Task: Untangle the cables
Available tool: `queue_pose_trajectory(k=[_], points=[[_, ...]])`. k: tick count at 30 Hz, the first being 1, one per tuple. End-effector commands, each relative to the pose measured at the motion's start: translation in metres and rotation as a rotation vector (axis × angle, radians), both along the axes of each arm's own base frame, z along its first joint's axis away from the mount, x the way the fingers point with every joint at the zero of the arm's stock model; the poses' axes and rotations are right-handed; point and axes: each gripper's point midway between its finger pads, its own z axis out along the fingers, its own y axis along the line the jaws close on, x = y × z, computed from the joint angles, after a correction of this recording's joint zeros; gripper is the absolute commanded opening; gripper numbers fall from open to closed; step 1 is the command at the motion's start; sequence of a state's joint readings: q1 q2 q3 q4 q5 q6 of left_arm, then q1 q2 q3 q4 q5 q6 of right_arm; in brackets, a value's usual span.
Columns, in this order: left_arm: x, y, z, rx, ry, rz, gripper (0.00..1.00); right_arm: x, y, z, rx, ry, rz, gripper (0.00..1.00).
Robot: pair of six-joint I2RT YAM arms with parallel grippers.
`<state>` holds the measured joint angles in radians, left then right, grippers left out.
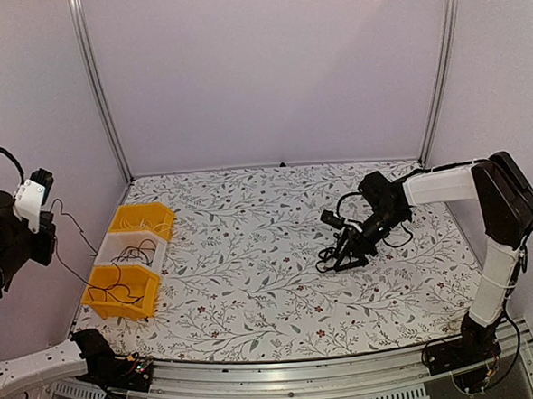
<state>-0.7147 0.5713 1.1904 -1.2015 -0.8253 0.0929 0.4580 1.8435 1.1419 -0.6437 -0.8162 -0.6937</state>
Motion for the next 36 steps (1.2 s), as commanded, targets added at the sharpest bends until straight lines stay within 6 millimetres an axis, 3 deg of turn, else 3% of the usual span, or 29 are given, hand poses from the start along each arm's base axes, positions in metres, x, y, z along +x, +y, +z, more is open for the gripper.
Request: queue_pose_trajectory(k=[1, 6, 15, 21, 28, 36], points=[[-0.013, 0.017, 0.003, -0.010, -0.019, 0.041, 0.00, 0.004, 0.002, -0.001, -0.006, 0.001, 0.009, 0.70], [-0.016, 0.016, -0.016, -0.013, 0.015, 0.030, 0.00, 0.002, 0.002, -0.002, -0.010, 0.006, 0.012, 0.70], [-0.017, 0.004, -0.088, 0.072, 0.195, 0.000, 0.00, 0.000, 0.002, -0.005, -0.016, 0.018, 0.016, 0.70], [-0.015, 0.000, -0.114, 0.105, 0.237, -0.007, 0.00, -0.001, 0.003, -0.008, -0.019, 0.028, 0.020, 0.70], [-0.005, -0.007, -0.146, 0.198, 0.275, -0.020, 0.00, -0.003, 0.003, -0.011, -0.027, 0.036, 0.025, 0.70], [0.021, -0.013, -0.185, 0.293, 0.333, -0.027, 0.00, -0.005, 0.003, -0.015, -0.036, 0.046, 0.030, 0.71]])
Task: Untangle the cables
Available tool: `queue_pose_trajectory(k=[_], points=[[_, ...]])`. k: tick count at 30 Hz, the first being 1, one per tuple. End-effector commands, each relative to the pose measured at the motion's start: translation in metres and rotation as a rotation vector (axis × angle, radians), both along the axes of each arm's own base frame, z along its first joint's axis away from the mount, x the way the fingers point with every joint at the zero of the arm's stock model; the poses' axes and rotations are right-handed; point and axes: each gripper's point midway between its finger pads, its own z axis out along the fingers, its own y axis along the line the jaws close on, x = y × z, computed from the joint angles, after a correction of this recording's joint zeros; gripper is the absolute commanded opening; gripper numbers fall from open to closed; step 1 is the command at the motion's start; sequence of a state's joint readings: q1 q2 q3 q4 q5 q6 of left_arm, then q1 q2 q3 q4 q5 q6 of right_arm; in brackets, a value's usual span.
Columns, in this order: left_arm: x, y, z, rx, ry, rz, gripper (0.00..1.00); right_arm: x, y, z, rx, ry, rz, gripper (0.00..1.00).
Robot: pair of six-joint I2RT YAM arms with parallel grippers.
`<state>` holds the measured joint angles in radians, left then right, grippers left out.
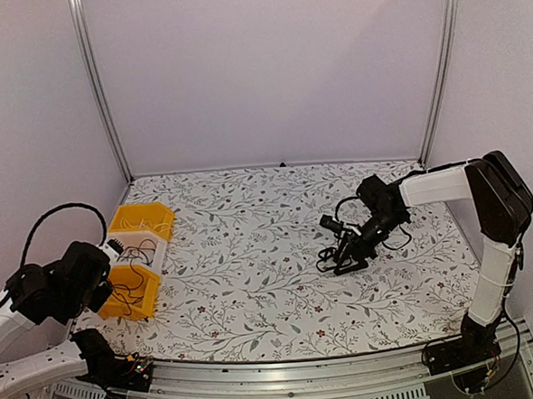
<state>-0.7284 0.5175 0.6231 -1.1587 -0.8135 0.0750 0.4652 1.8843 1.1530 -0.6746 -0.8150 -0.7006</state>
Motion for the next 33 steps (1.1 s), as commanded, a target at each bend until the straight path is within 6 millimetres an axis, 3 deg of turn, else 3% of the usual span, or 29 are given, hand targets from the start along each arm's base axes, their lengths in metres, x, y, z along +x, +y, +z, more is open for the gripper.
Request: queue_pose_trajectory(k=[1, 4, 8, 15, 21, 28, 30, 33], points=[[0.025, -0.007, -0.010, 0.004, -0.009, -0.009, 0.00, 0.001, 0.003, -0.003, -0.011, -0.001, 0.019, 0.70], [0.035, -0.001, -0.028, -0.008, 0.046, 0.018, 0.00, 0.000, 0.002, -0.005, -0.016, 0.002, 0.020, 0.70], [0.051, 0.004, -0.013, -0.057, -0.019, 0.083, 0.00, 0.000, 0.002, -0.006, -0.020, 0.003, 0.021, 0.70], [0.064, -0.044, 0.008, -0.285, 0.031, -0.085, 0.00, -0.001, 0.001, -0.010, -0.029, 0.005, 0.024, 0.71], [0.068, -0.056, 0.009, -0.335, 0.052, -0.122, 0.00, 0.000, 0.001, -0.008, -0.027, -0.004, 0.024, 0.71], [0.058, -0.091, 0.026, -0.475, 0.113, -0.286, 0.00, 0.000, 0.001, -0.012, -0.037, 0.005, 0.025, 0.71], [0.047, -0.102, 0.025, -0.508, 0.175, -0.357, 0.00, -0.001, 0.001, -0.012, -0.037, 0.009, 0.026, 0.71], [0.034, -0.103, 0.018, -0.499, 0.247, -0.380, 0.00, -0.002, 0.001, -0.013, -0.039, 0.011, 0.029, 0.71]])
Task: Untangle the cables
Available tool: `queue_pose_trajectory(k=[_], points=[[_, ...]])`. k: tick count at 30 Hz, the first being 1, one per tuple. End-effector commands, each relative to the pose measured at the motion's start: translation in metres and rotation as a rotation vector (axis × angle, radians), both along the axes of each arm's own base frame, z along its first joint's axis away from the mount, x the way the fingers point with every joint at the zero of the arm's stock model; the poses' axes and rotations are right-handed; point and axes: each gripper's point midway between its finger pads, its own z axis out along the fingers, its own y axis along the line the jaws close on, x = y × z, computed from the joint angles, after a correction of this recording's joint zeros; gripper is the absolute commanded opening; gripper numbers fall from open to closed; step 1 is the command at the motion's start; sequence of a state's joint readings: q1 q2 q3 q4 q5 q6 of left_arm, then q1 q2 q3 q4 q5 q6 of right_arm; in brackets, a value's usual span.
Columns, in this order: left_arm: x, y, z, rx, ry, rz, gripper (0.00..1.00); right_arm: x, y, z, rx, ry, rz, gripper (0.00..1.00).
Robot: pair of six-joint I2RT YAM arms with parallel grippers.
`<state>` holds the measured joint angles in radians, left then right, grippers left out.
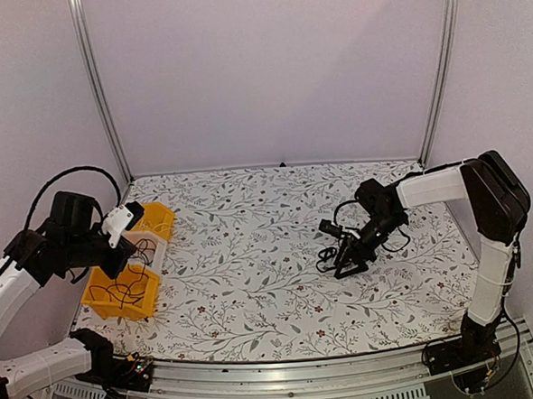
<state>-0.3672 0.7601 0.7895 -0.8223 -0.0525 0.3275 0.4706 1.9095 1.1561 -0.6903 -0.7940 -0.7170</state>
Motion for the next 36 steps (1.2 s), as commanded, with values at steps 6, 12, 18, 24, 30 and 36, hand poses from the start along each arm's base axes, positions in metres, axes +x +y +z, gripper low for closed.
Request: queue_pose_trajectory(k=[6, 12, 18, 24, 30, 36], points=[[-0.032, -0.021, 0.014, -0.086, 0.057, -0.172, 0.00, 0.000, 0.004, -0.003, -0.010, 0.002, 0.020, 0.71], [-0.054, -0.041, 0.025, -0.152, 0.104, -0.322, 0.00, -0.002, 0.006, -0.003, -0.011, 0.004, 0.027, 0.71], [-0.059, -0.039, 0.006, -0.126, 0.182, -0.318, 0.00, -0.002, 0.005, -0.003, -0.015, 0.001, 0.026, 0.71], [-0.063, -0.047, 0.031, -0.171, 0.156, -0.359, 0.00, -0.003, 0.006, -0.004, -0.014, 0.009, 0.028, 0.71], [-0.074, -0.041, 0.004, -0.093, 0.284, -0.358, 0.00, -0.005, 0.008, -0.006, -0.019, 0.014, 0.037, 0.71], [-0.072, -0.059, 0.056, -0.207, 0.087, -0.438, 0.00, -0.005, 0.008, -0.007, -0.021, 0.017, 0.039, 0.71]])
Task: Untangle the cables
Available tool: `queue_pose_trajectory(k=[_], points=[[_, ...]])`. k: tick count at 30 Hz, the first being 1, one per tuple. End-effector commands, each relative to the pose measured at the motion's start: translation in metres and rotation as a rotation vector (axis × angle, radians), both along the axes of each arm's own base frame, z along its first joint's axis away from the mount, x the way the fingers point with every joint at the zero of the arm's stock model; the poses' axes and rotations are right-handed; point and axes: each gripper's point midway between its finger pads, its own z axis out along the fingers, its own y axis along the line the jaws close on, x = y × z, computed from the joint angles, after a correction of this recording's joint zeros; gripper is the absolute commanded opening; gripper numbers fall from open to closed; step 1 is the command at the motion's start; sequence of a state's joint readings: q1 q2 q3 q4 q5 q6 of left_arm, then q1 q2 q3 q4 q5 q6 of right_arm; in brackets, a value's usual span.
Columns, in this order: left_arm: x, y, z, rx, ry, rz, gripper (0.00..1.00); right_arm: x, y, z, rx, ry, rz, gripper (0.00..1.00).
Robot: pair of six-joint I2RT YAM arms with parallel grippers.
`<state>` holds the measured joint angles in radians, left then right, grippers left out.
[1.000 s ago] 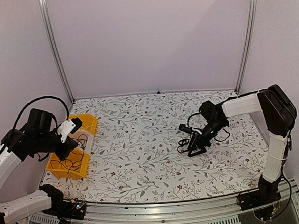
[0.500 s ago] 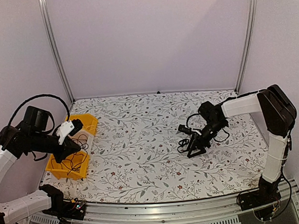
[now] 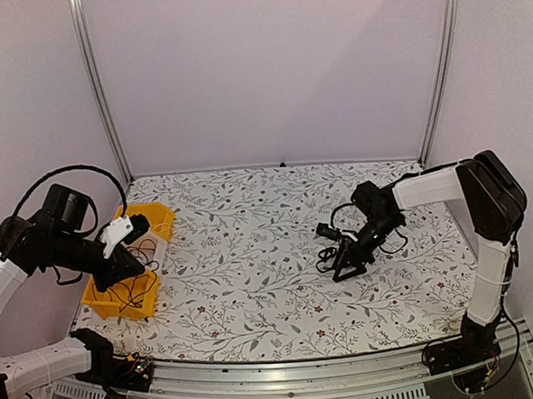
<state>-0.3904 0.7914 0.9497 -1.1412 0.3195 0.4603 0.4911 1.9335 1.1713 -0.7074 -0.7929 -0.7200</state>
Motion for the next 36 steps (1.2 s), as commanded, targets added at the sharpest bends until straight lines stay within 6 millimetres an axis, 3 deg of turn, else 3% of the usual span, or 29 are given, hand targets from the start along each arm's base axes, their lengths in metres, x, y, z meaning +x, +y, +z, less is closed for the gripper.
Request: queue_pose_trajectory(k=[1, 4, 6, 12, 17, 31, 34, 36], points=[[-0.005, -0.017, 0.057, -0.146, -0.178, -0.076, 0.00, 0.000, 0.004, -0.003, -0.009, -0.003, 0.017, 0.71], [-0.005, -0.019, 0.091, -0.196, -0.262, -0.086, 0.00, -0.001, 0.005, -0.005, -0.014, 0.004, 0.022, 0.71], [-0.002, -0.017, 0.104, -0.197, -0.299, -0.070, 0.00, -0.002, 0.005, -0.005, -0.017, 0.005, 0.025, 0.71], [0.017, 0.009, 0.079, -0.048, -0.300, 0.061, 0.00, -0.003, 0.005, -0.007, -0.024, 0.006, 0.027, 0.71], [0.028, 0.027, 0.083, 0.007, -0.363, 0.164, 0.00, -0.004, 0.005, -0.008, -0.026, 0.007, 0.030, 0.71], [0.027, 0.080, 0.029, 0.325, -0.281, 0.293, 0.00, -0.005, 0.006, -0.012, -0.037, 0.009, 0.036, 0.71], [0.027, 0.086, 0.035, 0.344, -0.306, 0.313, 0.00, -0.006, 0.006, -0.012, -0.037, 0.010, 0.039, 0.71], [0.028, 0.088, 0.050, 0.330, -0.350, 0.328, 0.00, -0.006, 0.006, -0.014, -0.040, 0.014, 0.040, 0.71]])
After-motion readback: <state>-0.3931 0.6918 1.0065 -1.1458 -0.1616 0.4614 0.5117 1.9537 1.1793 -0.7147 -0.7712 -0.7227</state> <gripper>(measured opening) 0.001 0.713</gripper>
